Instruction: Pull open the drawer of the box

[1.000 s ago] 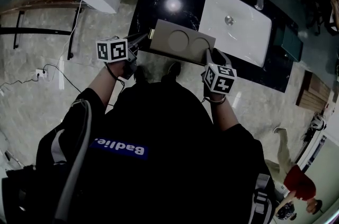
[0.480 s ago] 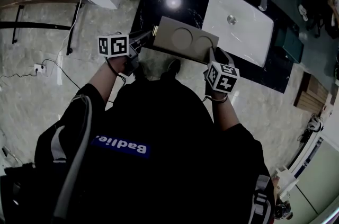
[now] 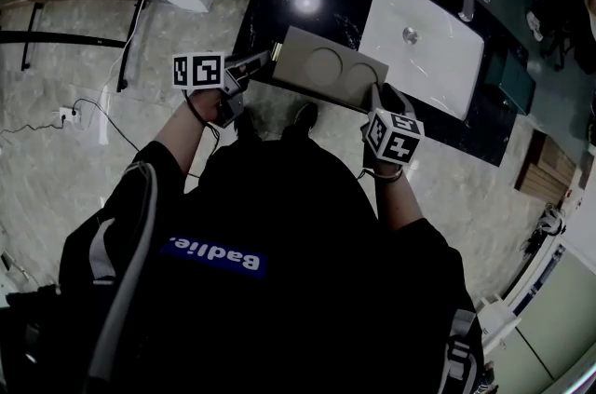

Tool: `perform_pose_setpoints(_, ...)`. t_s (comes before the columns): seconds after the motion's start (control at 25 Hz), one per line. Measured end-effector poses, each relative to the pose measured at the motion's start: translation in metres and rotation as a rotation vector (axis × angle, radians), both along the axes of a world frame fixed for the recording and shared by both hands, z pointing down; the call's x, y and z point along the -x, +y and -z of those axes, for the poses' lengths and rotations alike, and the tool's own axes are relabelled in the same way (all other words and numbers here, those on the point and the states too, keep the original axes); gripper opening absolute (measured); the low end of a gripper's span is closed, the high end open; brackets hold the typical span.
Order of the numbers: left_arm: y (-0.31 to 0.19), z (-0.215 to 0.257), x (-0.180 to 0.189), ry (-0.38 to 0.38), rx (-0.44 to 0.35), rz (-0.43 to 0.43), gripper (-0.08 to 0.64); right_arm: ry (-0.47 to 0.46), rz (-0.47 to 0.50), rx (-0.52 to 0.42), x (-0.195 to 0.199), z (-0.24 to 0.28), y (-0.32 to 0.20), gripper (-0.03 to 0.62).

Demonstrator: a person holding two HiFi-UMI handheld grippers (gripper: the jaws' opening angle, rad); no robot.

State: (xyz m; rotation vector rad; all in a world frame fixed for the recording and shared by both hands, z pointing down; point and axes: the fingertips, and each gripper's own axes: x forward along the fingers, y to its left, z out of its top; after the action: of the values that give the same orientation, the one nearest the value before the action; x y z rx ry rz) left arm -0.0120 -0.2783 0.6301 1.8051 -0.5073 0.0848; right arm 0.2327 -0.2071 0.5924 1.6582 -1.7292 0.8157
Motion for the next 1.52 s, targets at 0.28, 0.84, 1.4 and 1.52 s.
perform_pose_setpoints(0.28, 0.003, 0.004, -0.001, 0.043, 0.029, 0.008, 0.078, 0.000, 0.002, 0.001, 0.000, 0.001, 0.000, 0.080)
perform_pose_setpoints(0.84, 0.006, 0.001, -0.010, 0.105, 0.038, 0.044, 0.026, 0.000, 0.011, -0.001, 0.001, 0.001, 0.001, 0.080)
perform_pose_setpoints(1.4, -0.009, 0.002, 0.033, 0.073, 0.017, 0.127, 0.026, 0.009, -0.008, 0.002, 0.000, 0.001, 0.000, 0.080)
perform_pose_setpoints(1.52, -0.013, 0.002, 0.045, 0.058, 0.006, 0.146, 0.025, 0.013, -0.010, 0.002, 0.000, 0.001, 0.000, 0.080)
